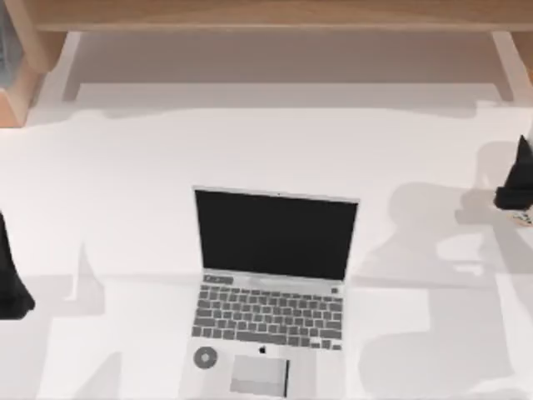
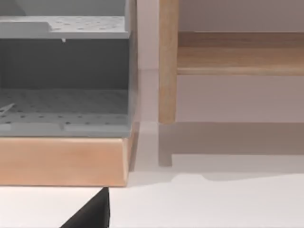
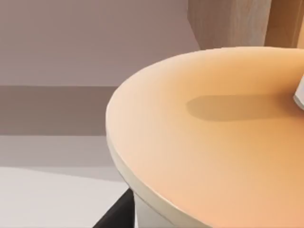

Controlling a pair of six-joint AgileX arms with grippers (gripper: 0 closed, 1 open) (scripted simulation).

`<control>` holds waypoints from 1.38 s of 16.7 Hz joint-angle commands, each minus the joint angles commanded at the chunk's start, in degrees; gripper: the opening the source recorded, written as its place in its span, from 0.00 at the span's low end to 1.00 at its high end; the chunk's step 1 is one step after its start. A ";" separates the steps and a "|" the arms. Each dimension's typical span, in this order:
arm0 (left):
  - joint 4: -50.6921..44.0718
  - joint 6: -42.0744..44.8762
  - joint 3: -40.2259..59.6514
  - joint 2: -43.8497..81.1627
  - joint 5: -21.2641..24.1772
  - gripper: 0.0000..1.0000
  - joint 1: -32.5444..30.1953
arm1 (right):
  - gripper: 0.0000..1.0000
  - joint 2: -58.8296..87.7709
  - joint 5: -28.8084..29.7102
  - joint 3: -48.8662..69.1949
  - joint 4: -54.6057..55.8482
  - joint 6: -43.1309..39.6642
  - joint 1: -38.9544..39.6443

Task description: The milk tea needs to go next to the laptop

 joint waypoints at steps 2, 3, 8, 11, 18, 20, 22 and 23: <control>0.00 0.00 0.00 0.00 0.00 1.00 0.00 | 0.00 0.00 0.00 0.00 0.00 0.00 0.00; 0.00 0.00 0.00 0.00 0.00 1.00 0.00 | 0.00 0.00 0.00 0.00 0.00 0.00 0.00; 0.00 0.00 0.00 0.00 0.00 1.00 0.00 | 0.00 -3.19 -0.05 0.00 -3.24 0.11 0.06; 0.00 0.00 0.00 0.00 0.00 1.00 0.00 | 0.00 -3.85 -0.06 0.02 -3.91 0.11 0.07; 0.00 0.00 0.00 0.00 0.00 1.00 0.00 | 0.00 -11.19 8.61 3.01 -9.26 2.07 8.66; 0.00 0.00 0.00 0.00 0.00 1.00 0.00 | 0.00 -16.08 15.90 3.94 -15.28 3.95 15.59; 0.00 0.00 0.00 0.00 0.00 1.00 0.00 | 0.00 -21.29 24.36 4.64 -22.85 6.46 23.51; 0.00 0.00 0.00 0.00 0.00 1.00 0.00 | 0.00 -23.85 28.74 4.90 -27.03 7.96 27.62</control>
